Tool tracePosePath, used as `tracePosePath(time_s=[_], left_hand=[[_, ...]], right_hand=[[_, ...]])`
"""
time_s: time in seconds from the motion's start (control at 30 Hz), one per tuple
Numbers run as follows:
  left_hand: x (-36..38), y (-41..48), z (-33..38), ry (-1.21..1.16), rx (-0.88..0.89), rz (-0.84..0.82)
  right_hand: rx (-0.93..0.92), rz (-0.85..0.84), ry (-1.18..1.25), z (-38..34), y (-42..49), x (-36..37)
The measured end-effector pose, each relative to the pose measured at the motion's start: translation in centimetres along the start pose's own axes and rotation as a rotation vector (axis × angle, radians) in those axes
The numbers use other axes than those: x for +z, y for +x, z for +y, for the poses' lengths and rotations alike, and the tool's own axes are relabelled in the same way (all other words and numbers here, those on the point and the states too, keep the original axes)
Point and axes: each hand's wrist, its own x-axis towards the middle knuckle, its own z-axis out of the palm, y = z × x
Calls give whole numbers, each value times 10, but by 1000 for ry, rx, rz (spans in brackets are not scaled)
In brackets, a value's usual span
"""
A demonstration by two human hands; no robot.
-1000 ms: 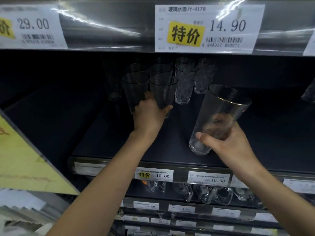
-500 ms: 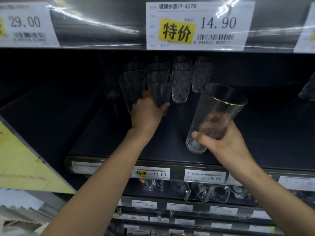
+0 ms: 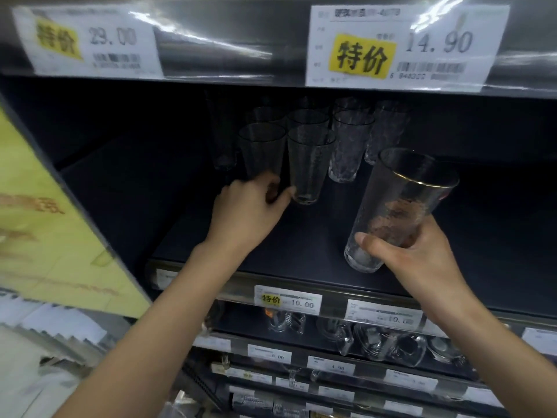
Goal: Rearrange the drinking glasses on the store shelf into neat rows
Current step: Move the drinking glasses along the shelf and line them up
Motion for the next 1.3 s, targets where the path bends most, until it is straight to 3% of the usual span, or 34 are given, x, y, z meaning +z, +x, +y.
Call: tracePosePath(time_s=[0.07, 0.27, 0.37, 0.43, 0.83, 1.3], left_hand=[[-23, -19, -21, 138, 39, -22], [-51, -87, -70, 501, -133, -168], [-57, -99, -78, 502, -237, -359], [-60, -102, -82, 462, -239, -398], [-61, -102, -86, 403, -228, -404], [-62, -101, -86, 406, -227, -422]], right_hand=[[-11, -24, 4, -6, -1, 10], [-75, -128, 15, -31, 0, 58], [-92, -194, 13, -43, 2, 87], [-98, -233, 21, -50, 3, 108], [-128, -253, 87, -70, 35, 205], [-94, -183, 83, -69, 67, 251]])
